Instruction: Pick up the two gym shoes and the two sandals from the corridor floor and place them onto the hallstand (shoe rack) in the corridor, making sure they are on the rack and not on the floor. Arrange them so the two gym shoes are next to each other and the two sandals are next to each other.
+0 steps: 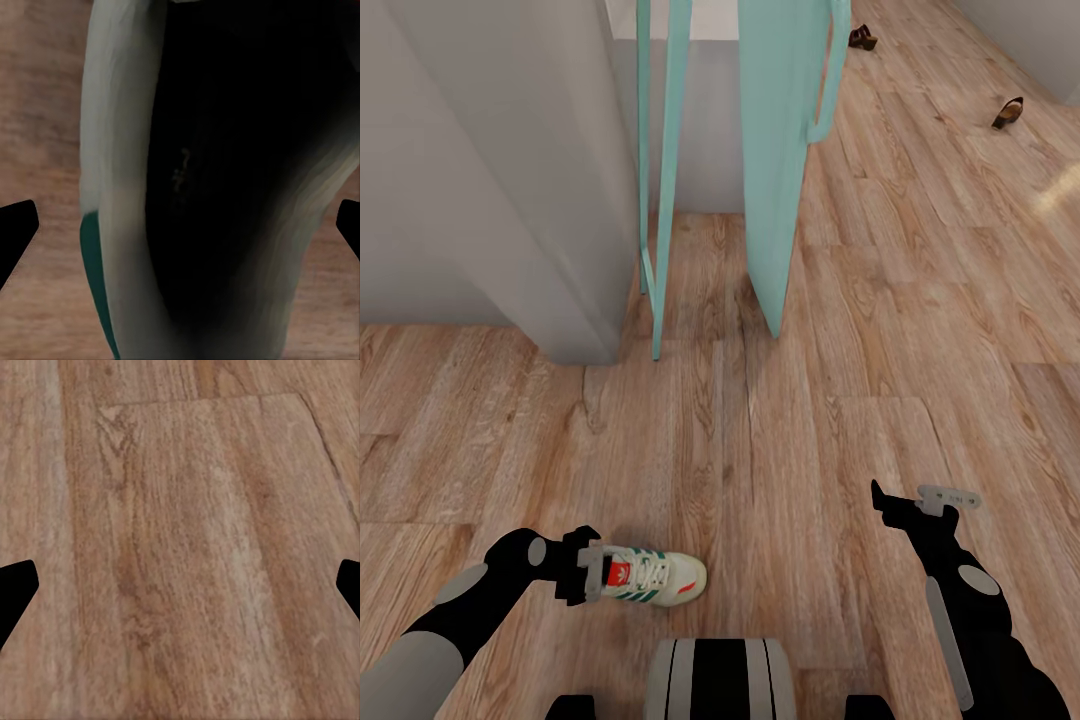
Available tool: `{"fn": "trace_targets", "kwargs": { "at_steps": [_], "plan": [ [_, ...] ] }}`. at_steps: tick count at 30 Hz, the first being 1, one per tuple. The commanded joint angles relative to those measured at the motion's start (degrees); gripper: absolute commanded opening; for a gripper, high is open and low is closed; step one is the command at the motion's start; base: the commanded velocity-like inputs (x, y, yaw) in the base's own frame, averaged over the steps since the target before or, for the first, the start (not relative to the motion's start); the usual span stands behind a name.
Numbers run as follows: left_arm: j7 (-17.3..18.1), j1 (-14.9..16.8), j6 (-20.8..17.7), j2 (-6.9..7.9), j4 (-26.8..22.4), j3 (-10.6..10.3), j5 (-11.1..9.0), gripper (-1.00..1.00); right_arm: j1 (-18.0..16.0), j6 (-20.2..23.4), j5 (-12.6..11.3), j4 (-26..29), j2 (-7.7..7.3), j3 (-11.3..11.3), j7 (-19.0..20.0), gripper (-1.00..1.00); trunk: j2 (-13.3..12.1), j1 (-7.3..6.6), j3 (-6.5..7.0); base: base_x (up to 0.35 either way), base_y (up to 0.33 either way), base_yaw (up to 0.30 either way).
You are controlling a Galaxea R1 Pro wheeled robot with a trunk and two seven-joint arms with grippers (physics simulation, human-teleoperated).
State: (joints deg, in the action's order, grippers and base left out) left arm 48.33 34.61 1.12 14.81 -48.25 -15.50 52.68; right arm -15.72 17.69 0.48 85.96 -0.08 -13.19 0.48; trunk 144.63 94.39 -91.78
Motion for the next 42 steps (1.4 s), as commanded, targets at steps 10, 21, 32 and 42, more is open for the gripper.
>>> {"fn": "trace_targets", "kwargs": {
  "at_steps": [10,21,32,42],
  "plan": [
    [0.0,0.0,0.1,0.05,-0.1,-0.1,0.3,1.0,0.0,0.3,0.1,0.1,0.0,0.0,0.1,1.0,0.0,-0.01,-0.03,0.005,0.0,0.0],
    [0.0,0.1,0.0,0.05,-0.1,0.1,0.3,-1.0,0.0,0.3,0.1,0.1,0.0,0.0,0.1,1.0,0.0,-0.01,-0.03,0.0,0.0,0.0],
    [0.0,0.1,0.1,-0.13,-0.1,1.2,0.3,-1.0,0.0,0.3,0.1,0.1,0.0,0.0,0.1,1.0,0.0,-0.01,-0.03,0.0,0.0,0.0],
    [0.1,0.1,0.1,-0.05,-0.2,1.3,0.4,-1.0,0.0,0.3,0.1,0.1,0.0,0.0,0.1,1.0,0.0,-0.08,0.63,0.0,0.0,0.0]
  ]
}}
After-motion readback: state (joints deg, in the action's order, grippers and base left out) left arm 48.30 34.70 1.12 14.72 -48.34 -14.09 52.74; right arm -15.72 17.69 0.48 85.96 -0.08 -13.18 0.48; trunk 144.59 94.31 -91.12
